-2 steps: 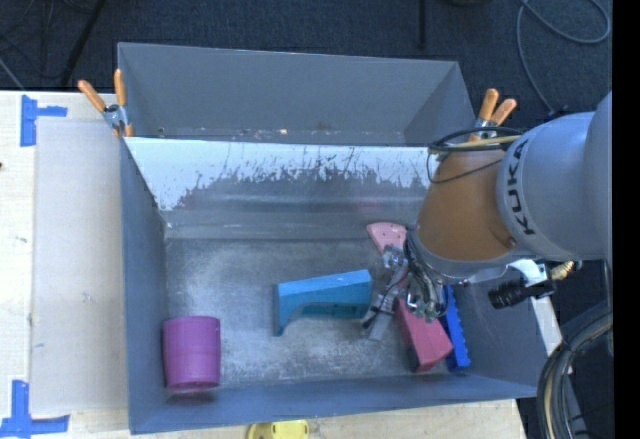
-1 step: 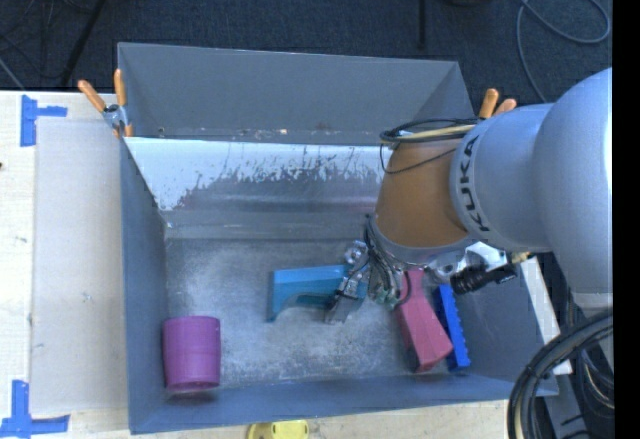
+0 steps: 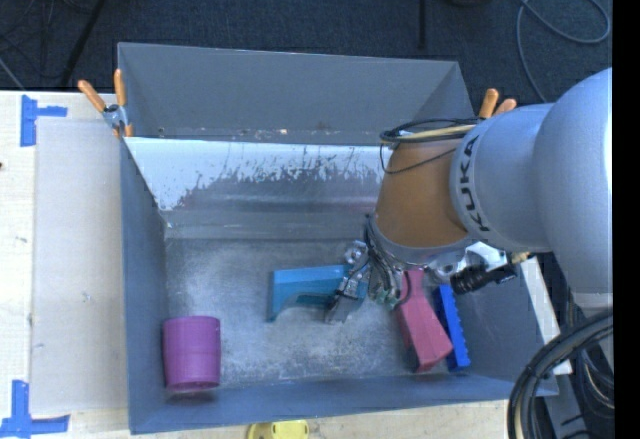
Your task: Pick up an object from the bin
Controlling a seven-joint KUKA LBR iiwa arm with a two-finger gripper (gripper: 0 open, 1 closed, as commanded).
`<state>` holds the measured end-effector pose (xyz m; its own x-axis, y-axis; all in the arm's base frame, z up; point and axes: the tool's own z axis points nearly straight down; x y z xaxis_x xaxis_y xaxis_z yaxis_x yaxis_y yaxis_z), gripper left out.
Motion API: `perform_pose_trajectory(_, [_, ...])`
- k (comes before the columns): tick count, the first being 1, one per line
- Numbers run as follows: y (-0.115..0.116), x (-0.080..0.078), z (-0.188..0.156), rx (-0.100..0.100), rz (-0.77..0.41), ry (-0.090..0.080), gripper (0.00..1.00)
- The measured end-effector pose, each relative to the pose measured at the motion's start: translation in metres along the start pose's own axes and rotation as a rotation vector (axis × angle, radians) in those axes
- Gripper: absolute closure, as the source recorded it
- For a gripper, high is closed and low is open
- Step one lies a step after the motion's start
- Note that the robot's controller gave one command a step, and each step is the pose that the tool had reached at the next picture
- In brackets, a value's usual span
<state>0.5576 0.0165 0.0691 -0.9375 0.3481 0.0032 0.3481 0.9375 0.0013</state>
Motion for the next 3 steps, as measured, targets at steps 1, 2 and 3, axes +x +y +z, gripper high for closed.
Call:
perform_pose_trajectory(1, [0.003, 0.001, -0.049, 0.006, -0.005, 0.01, 1.0])
perform_pose_trajectory(2, [-0.042, -0.026, -0.036, -0.002, -0.009, -0.004, 1.0])
perform_pose_trajectory(3, [-0.029, -0.042, -0.018, 0.006, 0.021, -0.008, 1.0])
